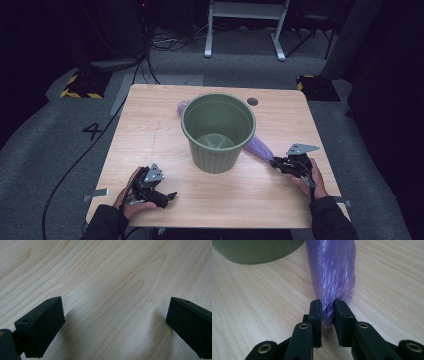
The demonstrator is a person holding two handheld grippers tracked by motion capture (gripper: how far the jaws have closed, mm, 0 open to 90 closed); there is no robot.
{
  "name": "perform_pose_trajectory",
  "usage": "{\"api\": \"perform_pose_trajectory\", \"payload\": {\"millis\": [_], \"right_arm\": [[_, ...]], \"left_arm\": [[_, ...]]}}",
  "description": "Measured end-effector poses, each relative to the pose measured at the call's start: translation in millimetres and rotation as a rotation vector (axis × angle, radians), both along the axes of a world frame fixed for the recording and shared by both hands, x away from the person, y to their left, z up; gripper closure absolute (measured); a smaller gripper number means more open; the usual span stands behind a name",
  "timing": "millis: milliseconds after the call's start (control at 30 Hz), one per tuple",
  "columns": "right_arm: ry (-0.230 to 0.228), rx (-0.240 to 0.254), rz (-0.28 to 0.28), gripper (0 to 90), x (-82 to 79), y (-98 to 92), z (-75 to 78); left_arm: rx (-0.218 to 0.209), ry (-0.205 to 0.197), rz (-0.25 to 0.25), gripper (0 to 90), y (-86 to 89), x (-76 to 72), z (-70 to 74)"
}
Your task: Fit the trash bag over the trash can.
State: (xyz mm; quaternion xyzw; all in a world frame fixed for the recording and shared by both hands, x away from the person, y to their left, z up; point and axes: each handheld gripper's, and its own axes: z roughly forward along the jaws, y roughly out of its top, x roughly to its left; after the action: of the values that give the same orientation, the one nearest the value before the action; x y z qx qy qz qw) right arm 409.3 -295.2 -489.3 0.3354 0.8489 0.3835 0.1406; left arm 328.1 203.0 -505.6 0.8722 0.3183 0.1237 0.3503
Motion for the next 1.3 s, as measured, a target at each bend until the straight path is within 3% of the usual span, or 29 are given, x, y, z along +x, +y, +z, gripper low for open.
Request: {"api": "perform_pose_trajectory", "payload": {"millis": [367,633,767,833,867,1067,1233,1300], "right_arm": [[0.001,-0.011,0.121,73.6,-22.0,27.9,2.6],[0.000,-0.022,0.180,67.7,-35.1,46.5,0.8],[-0.005,-0.018,0.171,51.0,-40.9,50.3,1.9],[-0.009,-0.022,0.160,49.5,-42.9,50.6,2.5],[-0.019,-0.025,0.142,42.8,-47.1,50.3,3.4],[-0.060,-0.012,0.087,32.1,-61.3,41.3,8.4],[-0.092,0.003,0.100,37.5,-71.5,34.6,15.1],[-0.118,0.036,0.107,47.5,-71.7,25.2,24.2]], "left_arm": [[0.002,0.000,0.004,1.5,-0.2,-0.3,0.1],[0.002,0.000,0.008,1.5,-0.3,-0.7,0.1],[0.001,0.001,0.013,1.5,-0.5,-1.3,0.1],[0.002,-0.001,0.013,1.5,-0.4,-1.3,0.1],[0.001,-0.002,0.014,1.5,-0.4,-1.3,0.0],[0.001,-0.001,0.013,1.5,-0.3,-1.4,0.1],[0.000,-0.002,0.013,1.5,-0.4,-1.3,0.0],[0.000,-0.001,0.014,1.5,-0.4,-1.4,0.0]]}}
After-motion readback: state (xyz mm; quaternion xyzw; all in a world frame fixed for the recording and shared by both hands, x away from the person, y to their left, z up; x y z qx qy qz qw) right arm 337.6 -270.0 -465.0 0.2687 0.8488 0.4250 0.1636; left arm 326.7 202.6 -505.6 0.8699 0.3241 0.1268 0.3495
